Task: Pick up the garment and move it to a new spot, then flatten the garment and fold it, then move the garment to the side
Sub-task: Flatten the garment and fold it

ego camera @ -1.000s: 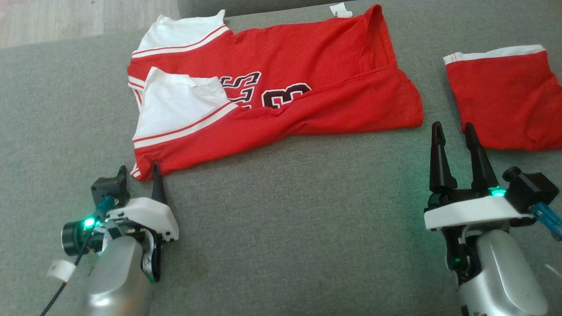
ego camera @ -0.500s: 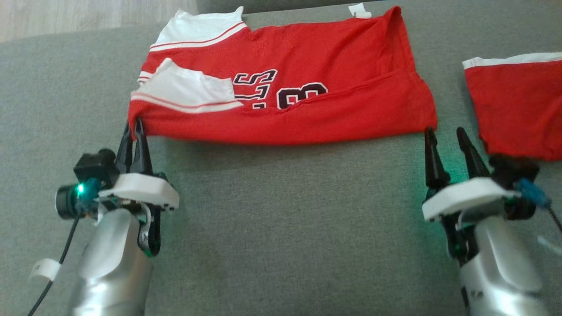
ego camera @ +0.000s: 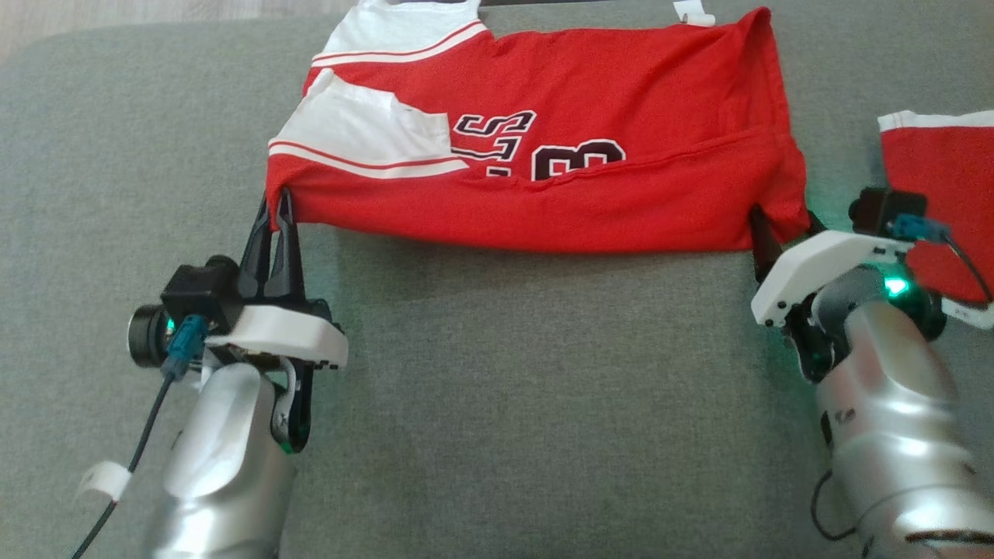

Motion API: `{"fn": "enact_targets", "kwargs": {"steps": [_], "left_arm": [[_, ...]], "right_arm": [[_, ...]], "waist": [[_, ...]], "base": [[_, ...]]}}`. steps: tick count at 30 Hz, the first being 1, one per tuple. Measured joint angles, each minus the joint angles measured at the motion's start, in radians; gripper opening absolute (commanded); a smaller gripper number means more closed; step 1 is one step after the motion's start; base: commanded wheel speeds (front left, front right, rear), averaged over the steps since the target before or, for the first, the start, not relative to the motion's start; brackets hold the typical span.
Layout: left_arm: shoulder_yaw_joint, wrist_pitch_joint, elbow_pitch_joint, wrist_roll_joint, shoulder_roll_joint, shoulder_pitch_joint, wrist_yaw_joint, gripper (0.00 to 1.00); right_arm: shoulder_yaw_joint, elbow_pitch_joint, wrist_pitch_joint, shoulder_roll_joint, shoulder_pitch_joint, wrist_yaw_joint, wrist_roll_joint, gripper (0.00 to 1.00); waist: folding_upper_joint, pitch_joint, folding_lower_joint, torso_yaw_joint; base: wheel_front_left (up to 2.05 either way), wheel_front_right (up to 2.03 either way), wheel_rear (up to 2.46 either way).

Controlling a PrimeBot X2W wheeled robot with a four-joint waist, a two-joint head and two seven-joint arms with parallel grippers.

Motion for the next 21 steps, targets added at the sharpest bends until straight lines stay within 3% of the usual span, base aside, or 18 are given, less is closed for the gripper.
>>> {"fn": "enact_targets", "kwargs": {"steps": [4,5,6,7,21], "left_arm": [[-0.003,0.000,0.000,0.008,-0.006,0.000,-0.008,0.00],[-0.004,0.000,0.002,0.009,-0.007,0.000,-0.008,0.00],[-0.004,0.000,0.003,0.009,-0.008,0.001,-0.008,0.00],[-0.003,0.000,0.006,0.009,-0.008,0.003,-0.007,0.00],[-0.002,0.000,0.112,0.017,0.017,0.091,-0.009,0.00]], "right_arm": [[0.008,0.073,0.007,-0.011,-0.051,0.000,-0.053,1.00],[0.013,0.087,0.007,-0.013,-0.055,-0.001,-0.056,0.95],[0.018,0.097,0.005,-0.016,-0.057,-0.001,-0.059,0.08],[0.022,0.106,-0.003,-0.016,-0.058,-0.001,-0.069,0.00],[0.076,0.155,-0.213,-0.006,0.007,-0.001,-0.019,0.00]], "waist": [[0.0000,-0.003,0.0000,0.014],[0.0000,-0.005,0.0000,0.017],[0.0000,-0.008,0.0000,0.018],[0.0000,-0.011,0.0000,0.019],[0.0000,-0.112,-0.0001,-0.021]], "base": [[0.00,0.00,0.00],[0.00,0.00,0.00],[0.00,0.00,0.00],[0.00,0.00,0.00],[0.00,0.00,0.00]]}}
